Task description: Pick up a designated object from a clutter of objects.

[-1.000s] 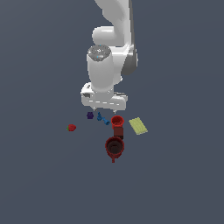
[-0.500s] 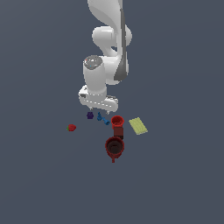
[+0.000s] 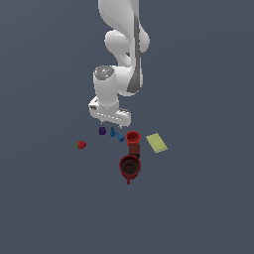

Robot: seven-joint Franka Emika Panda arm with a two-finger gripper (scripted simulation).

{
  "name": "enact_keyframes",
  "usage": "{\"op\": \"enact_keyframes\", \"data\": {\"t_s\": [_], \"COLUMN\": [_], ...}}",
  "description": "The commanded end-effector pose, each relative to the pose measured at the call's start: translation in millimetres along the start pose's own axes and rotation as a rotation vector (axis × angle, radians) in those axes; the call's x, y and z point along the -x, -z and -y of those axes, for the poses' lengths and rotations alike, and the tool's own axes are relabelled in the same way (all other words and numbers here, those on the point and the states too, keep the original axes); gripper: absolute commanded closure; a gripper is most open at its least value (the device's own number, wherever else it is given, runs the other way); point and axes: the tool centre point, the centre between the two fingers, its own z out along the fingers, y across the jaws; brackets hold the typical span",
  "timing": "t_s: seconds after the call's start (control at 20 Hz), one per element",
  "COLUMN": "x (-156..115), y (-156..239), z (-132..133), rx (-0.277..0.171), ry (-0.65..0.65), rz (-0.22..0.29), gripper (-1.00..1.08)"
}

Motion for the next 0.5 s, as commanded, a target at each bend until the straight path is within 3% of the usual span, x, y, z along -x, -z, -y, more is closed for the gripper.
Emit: {"op": "enact_keyframes", "data": {"t_s": [0.0,0.45], "x": [0.0,0.9], "y": [0.0,-18.4], "z": [-0.1,-0.6], "rx": [0.000,0.001], "ry": [0.000,-0.001], "rz": [0.000,0.000], "gripper": [-0.92,-0.92]}}
